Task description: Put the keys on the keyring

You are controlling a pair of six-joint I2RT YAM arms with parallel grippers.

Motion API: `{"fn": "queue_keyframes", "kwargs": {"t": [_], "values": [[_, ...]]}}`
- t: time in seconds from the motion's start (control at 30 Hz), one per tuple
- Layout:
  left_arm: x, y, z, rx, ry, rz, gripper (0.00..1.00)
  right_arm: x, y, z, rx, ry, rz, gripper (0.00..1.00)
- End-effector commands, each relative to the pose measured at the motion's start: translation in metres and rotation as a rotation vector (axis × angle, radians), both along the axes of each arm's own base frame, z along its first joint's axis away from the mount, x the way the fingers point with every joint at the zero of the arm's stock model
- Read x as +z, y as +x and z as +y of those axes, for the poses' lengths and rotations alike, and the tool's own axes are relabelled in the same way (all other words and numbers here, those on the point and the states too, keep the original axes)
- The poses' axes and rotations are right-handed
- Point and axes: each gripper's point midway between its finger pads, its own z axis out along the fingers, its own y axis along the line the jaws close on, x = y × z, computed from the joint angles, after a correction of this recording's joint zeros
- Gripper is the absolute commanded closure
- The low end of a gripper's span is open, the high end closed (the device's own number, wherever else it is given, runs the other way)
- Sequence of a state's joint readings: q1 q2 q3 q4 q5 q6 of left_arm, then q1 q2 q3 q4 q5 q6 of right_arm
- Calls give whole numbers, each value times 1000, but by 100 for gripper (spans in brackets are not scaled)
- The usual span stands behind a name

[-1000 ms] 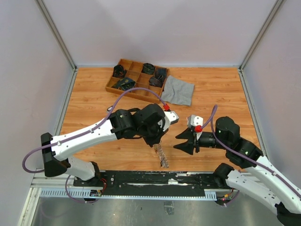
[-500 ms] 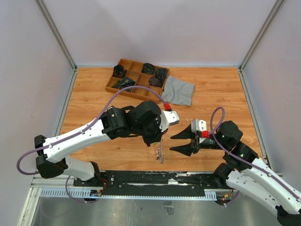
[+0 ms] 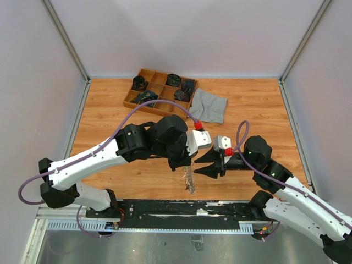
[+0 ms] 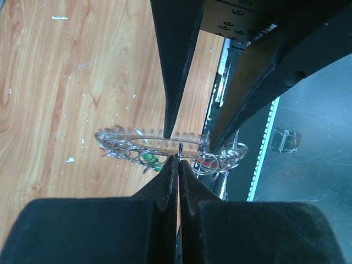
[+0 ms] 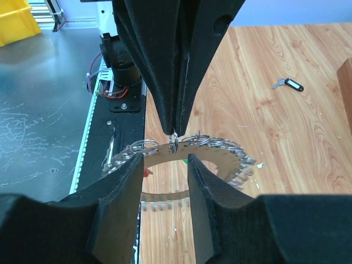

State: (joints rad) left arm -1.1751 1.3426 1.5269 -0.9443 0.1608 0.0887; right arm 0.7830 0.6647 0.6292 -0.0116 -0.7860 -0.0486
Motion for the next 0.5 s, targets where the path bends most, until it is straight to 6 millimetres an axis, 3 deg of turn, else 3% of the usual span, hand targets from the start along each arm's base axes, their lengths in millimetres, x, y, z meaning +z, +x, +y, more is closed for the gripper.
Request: {"fn": "queue_keyframes", "kwargs": {"t": [0.0, 0.47], "values": [[26, -6, -8, -59, -85, -35, 99, 28, -5, 2, 35, 73, -64, 61], [30, -12, -9, -100, -104, -28, 100, 32, -7, 7, 60, 87, -25, 69]]}}
